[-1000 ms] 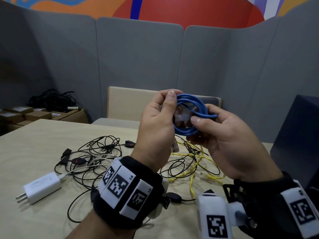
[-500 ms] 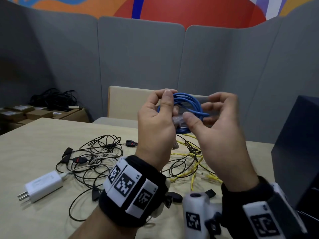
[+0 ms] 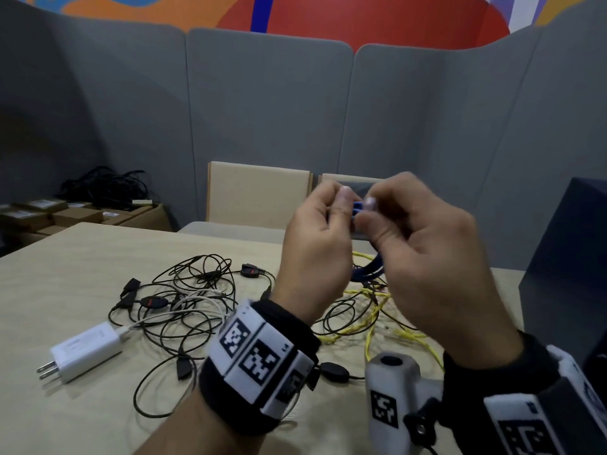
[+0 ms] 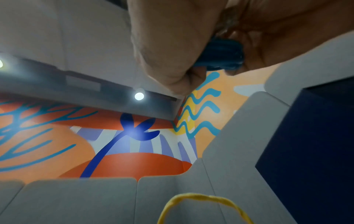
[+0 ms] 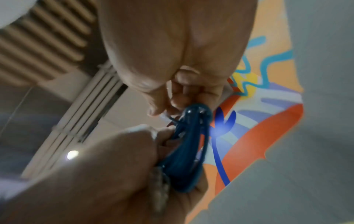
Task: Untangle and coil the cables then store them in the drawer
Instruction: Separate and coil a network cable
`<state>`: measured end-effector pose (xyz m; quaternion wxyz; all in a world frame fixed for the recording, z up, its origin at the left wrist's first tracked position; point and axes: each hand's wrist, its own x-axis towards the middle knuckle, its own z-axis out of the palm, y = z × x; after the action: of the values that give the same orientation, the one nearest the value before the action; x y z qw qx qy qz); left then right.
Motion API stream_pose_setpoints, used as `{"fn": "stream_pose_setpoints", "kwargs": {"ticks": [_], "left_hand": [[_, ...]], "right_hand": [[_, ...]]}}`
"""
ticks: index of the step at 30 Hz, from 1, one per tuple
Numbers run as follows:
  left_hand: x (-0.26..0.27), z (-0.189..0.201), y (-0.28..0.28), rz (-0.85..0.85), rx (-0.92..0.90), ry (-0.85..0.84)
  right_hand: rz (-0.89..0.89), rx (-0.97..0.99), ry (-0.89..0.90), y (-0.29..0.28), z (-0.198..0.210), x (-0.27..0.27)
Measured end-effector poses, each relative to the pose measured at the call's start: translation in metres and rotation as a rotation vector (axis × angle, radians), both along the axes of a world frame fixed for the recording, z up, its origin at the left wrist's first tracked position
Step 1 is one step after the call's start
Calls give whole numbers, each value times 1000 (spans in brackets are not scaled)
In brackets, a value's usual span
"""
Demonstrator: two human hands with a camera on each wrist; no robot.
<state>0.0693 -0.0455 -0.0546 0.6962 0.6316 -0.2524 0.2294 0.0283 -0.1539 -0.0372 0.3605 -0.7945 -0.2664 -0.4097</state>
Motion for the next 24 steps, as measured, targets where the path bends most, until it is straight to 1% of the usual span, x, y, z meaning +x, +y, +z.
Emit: {"fn": "stream_pose_setpoints", "kwargs": {"ticks": [3, 6, 9, 12, 16, 20, 22, 24], "left_hand": [[-8, -4, -10, 99, 170, -158], [-15, -3, -14, 181, 233, -233], [-16, -1, -12, 142, 253, -200], [-16, 0, -10, 112, 281, -154], [-20, 3, -11, 87, 308, -173], [-25, 3, -10, 78, 313, -184], [-24, 4, -8, 86, 304, -169], [-19, 5, -4, 72, 247, -125]], "right_hand": [[0, 142, 50, -7, 4, -1], [48, 274, 59, -12, 9, -3], [118, 317, 48, -12, 13, -9], [154, 323, -1, -10, 15, -14], [174, 358, -94, -9, 18, -18], [217, 405, -149, -10, 19, -22], [239, 469, -114, -11, 19, -18], [238, 563, -7, -13, 17, -9]]}}
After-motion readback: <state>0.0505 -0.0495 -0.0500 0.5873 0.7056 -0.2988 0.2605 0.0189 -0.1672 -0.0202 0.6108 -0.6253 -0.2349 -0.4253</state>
